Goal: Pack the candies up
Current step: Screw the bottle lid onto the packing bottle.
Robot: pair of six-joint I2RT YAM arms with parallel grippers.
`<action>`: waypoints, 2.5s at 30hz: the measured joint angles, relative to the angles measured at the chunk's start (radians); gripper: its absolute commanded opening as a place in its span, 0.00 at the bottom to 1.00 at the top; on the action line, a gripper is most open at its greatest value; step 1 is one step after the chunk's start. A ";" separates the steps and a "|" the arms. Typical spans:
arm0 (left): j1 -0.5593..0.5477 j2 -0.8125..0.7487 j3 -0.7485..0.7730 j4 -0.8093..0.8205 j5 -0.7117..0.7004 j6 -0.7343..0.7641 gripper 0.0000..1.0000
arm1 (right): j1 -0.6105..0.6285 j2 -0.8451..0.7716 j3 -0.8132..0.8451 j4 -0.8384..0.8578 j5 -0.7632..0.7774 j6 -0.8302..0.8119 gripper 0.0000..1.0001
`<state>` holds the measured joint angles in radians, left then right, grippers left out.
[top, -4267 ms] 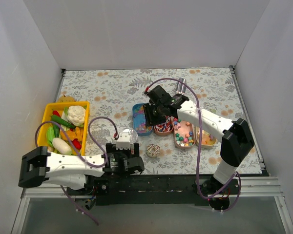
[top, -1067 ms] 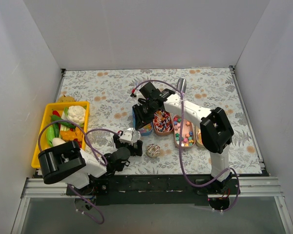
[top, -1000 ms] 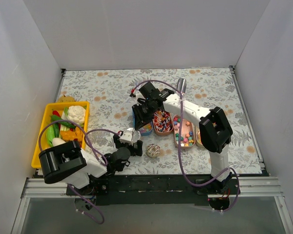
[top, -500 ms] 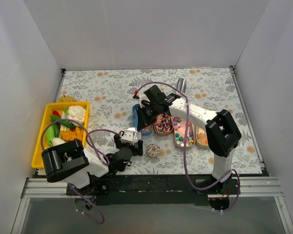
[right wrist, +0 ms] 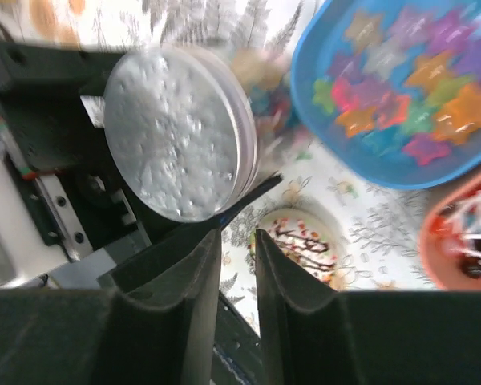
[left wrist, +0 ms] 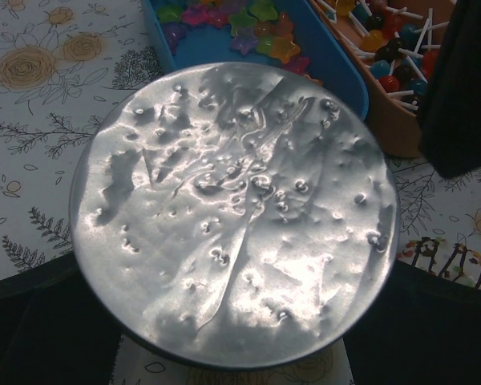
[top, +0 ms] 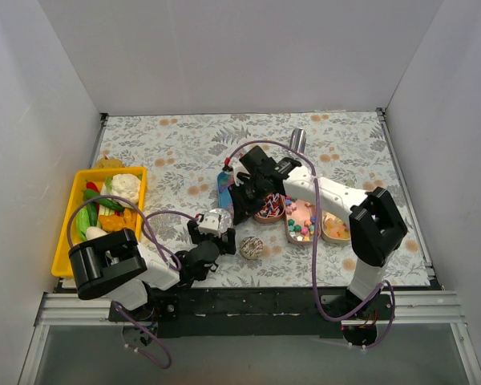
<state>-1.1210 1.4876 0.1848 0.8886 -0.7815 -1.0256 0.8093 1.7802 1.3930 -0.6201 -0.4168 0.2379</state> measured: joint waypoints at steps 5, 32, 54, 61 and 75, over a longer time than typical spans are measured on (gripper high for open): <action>0.000 -0.006 0.004 -0.016 0.003 -0.007 0.77 | -0.036 0.018 0.185 -0.043 0.063 0.010 0.46; -0.020 0.053 0.060 -0.046 -0.066 -0.022 0.77 | -0.040 0.141 0.138 0.060 -0.085 -0.047 0.21; -0.044 0.068 0.091 -0.104 -0.127 -0.073 0.76 | -0.013 0.000 0.127 0.005 0.118 0.003 0.45; -0.051 0.069 0.093 -0.110 -0.140 -0.087 0.76 | -0.026 0.151 0.320 0.019 0.027 -0.056 0.43; -0.060 0.043 0.077 -0.119 -0.133 -0.101 0.76 | -0.026 0.212 0.237 0.050 -0.126 -0.094 0.15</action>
<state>-1.1805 1.5303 0.2615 0.7696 -0.9146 -1.1263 0.7837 1.9926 1.6299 -0.5705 -0.5430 0.1436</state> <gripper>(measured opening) 0.886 0.217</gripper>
